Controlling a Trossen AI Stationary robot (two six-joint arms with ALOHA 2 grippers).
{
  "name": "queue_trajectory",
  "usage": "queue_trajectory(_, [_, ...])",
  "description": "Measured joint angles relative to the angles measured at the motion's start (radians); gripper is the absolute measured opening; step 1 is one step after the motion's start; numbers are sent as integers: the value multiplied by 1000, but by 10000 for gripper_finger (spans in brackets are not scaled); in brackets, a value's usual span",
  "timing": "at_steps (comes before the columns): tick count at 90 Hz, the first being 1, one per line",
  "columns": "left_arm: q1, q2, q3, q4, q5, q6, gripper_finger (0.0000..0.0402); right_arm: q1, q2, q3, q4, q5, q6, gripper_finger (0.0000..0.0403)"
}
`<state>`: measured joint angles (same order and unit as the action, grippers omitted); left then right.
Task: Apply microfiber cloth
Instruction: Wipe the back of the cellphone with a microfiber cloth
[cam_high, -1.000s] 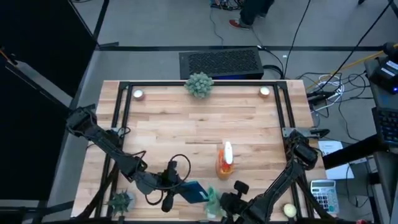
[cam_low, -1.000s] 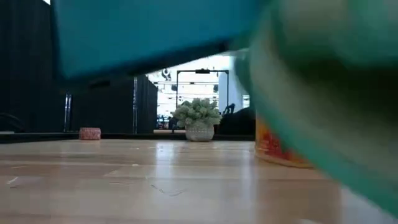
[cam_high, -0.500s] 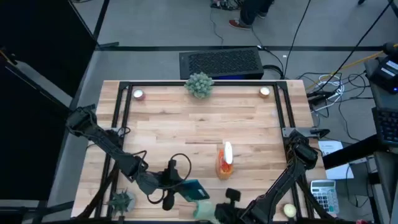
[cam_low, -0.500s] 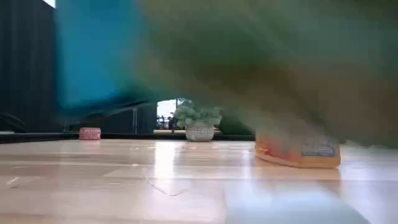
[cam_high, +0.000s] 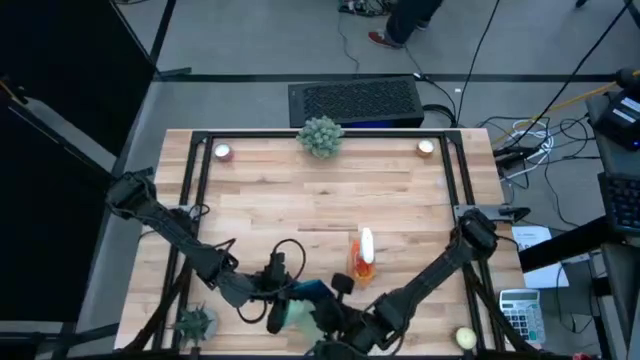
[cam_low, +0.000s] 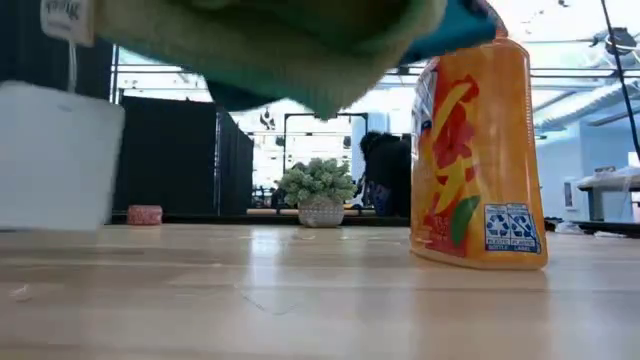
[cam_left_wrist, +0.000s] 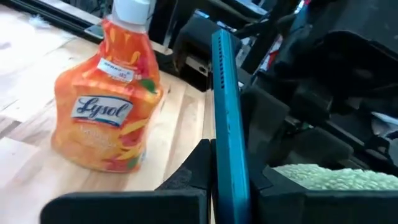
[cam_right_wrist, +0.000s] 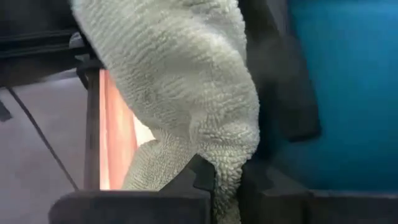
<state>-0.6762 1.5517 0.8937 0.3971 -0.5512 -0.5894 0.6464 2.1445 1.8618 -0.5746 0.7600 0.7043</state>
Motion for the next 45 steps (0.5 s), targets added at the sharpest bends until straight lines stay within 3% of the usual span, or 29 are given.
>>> queue_trajectory(45, [-9,-22,3,23,35,-1,9,200,-17,-16,-354,6,526,9])
